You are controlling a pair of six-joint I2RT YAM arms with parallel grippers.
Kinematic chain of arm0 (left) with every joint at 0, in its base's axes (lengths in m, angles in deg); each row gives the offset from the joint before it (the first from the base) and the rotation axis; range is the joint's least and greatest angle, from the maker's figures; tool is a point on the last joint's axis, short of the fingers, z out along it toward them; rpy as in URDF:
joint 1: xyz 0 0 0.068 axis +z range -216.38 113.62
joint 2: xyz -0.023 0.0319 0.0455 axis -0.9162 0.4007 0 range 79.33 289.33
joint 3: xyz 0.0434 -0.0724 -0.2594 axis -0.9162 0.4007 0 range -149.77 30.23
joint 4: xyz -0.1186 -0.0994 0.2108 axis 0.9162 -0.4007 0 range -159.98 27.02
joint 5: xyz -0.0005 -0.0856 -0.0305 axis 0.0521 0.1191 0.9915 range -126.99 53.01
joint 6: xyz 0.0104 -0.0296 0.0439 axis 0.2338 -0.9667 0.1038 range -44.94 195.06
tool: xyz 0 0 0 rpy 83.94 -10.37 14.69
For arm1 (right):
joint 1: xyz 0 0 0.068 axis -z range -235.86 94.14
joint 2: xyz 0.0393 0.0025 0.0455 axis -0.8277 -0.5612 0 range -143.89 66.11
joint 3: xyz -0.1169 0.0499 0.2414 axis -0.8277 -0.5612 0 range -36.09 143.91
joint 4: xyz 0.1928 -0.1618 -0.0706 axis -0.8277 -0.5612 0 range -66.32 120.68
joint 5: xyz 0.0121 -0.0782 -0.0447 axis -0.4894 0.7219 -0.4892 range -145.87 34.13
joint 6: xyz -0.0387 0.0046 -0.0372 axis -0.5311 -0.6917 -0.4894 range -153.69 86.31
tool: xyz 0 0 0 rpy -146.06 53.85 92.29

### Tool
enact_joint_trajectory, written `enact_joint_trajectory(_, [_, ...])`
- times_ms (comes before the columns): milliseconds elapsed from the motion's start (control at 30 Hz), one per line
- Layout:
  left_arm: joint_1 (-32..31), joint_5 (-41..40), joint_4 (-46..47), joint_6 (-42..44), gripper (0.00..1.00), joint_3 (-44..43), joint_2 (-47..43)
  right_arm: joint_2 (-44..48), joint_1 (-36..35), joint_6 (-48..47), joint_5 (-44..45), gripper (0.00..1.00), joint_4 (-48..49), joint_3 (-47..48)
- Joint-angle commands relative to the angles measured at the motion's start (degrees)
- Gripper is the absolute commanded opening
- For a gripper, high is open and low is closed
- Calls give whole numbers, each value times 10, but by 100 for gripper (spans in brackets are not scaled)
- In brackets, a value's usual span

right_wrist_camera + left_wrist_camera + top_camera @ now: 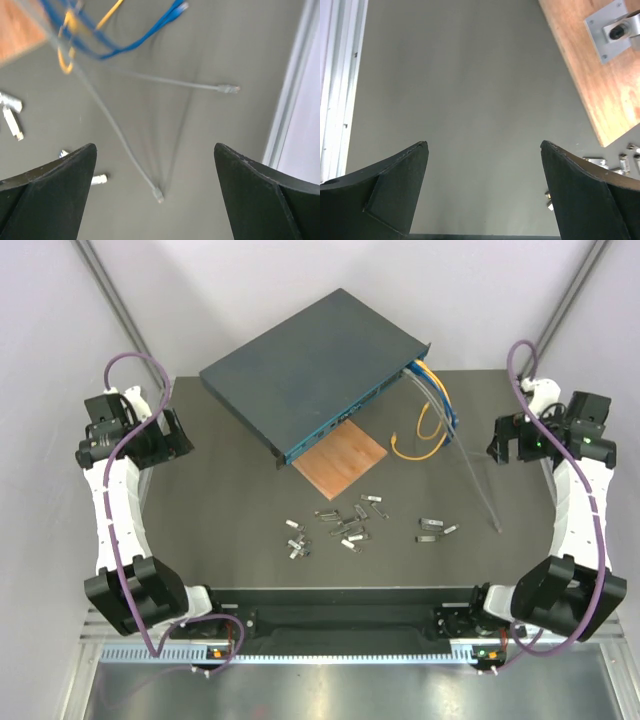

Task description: Insert the plug into the switch port

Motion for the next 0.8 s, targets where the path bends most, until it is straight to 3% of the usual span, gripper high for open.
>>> enact_joint_trajectory(0, [3,29,38,-18,99,2,-25,36,-23,-108,-34,100,-42,-20])
enact_joint_trajectory(200, [2,115,116,-38,99,27,-98,72,-69,-324,8,100,-159,-79])
enact_joint_trajectory(367, [2,241,162,-68,99,39,-128,68,-117,-414,62,100,-226,-130])
enact_joint_trajectory(467, [0,318,191,-86,99,50,-137,71,-132,-453,64,100,-205,-172])
enact_joint_trajectory(567, [-2,345,220,-103,99,64,-150,73,-147,-481,62,100,-166,-215])
enact_joint_trajectory(767, [-7,385,262,-135,97,76,-160,39,-169,-539,34,84,-101,-269])
